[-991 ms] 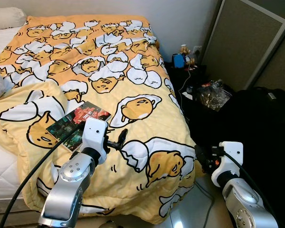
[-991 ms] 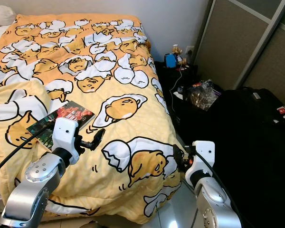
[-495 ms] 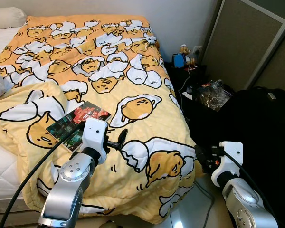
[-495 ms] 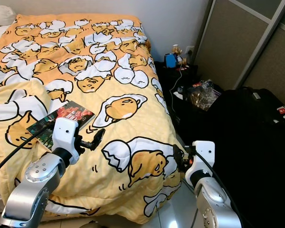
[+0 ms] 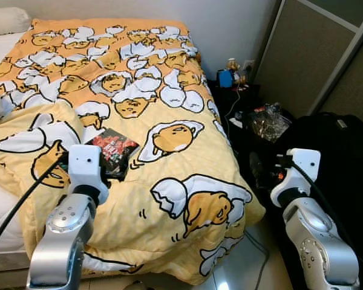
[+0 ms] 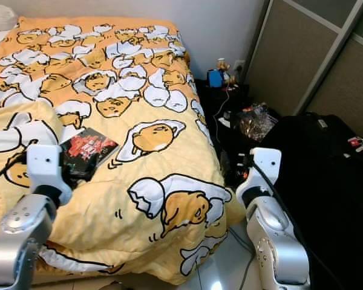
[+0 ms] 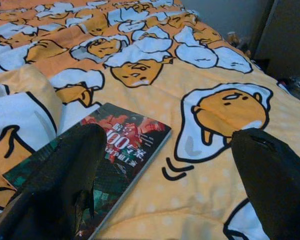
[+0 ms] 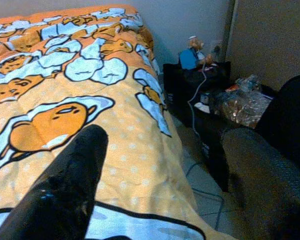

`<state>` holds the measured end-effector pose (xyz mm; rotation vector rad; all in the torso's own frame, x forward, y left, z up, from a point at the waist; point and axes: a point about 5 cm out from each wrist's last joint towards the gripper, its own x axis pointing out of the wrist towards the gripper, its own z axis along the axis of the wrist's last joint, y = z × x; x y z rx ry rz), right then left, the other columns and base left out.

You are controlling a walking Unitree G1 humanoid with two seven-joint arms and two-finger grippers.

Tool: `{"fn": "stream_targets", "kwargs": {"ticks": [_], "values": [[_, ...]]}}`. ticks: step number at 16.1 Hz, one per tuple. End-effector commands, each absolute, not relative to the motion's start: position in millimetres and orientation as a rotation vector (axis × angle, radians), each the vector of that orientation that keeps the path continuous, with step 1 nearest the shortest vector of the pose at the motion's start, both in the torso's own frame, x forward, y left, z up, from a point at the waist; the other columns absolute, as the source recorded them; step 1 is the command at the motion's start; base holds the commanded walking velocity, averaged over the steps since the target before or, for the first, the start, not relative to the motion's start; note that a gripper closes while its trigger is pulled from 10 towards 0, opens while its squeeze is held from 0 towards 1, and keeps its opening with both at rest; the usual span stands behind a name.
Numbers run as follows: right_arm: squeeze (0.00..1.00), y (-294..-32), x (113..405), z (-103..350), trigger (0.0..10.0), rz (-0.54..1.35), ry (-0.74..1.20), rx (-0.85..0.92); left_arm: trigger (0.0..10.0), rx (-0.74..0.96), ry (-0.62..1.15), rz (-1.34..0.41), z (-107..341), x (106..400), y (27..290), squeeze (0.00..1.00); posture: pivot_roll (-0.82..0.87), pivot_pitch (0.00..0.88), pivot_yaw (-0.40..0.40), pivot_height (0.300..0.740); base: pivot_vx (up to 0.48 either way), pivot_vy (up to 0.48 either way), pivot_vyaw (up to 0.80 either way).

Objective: Clean up the room

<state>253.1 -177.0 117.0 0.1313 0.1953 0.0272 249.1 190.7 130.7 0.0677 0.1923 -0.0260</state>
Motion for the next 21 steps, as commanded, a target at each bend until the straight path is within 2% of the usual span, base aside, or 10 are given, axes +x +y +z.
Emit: {"fn": "stream_targets", "kwargs": {"ticks": [1,2,3,4,5,6,8,12,21], "values": [[1.00,-182,257,124,10.0,0.018,0.169,0.088,10.0,0.073,0.158,-0.017,140,253,193,1.00,0.01,0.000,-0.010,0.740,0.000,0.000,0.00],[1.00,-184,258,125,10.0,0.009,0.165,0.065,10.0,0.089,0.150,-0.037,144,257,192,1.00,0.02,0.000,-0.005,0.740,0.000,0.000,0.00],[1.00,-183,259,122,10.0,-0.019,0.137,0.061,10.0,0.126,0.070,-0.080,157,264,185,1.00,0.02,0.000,0.020,0.740,0.000,0.000,0.00],[0.00,-179,258,123,10.0,-0.010,0.102,0.114,10.0,0.133,0.041,-0.085,161,268,182,1.00,0.01,0.000,0.035,0.740,0.000,0.000,0.00],[0.00,-172,254,122,10.0,0.055,0.116,0.174,10.0,0.188,0.074,-0.099,158,269,181,0.93,-0.01,0.000,0.067,0.740,0.000,0.000,0.00],[0.00,-171,249,119,10.0,0.047,0.130,0.214,10.0,0.157,0.131,-0.149,151,268,176,0.00,-0.02,0.000,0.081,0.740,0.000,0.000,0.00],[0.00,-167,246,113,10.0,0.093,0.165,0.213,10.0,0.177,0.125,-0.151,149,269,174,0.00,-0.02,0.000,0.075,0.740,0.000,0.000,0.00],[0.00,-162,250,115,10.0,0.137,0.161,0.171,10.0,0.192,0.140,-0.146,146,264,175,0.00,0.00,0.000,0.048,0.740,0.000,0.324,0.00],[0.00,-160,252,116,10.0,0.139,0.171,0.209,10.0,0.164,0.151,-0.145,145,268,174,0.00,-0.02,0.000,0.059,0.740,0.000,0.376,0.00]]}}
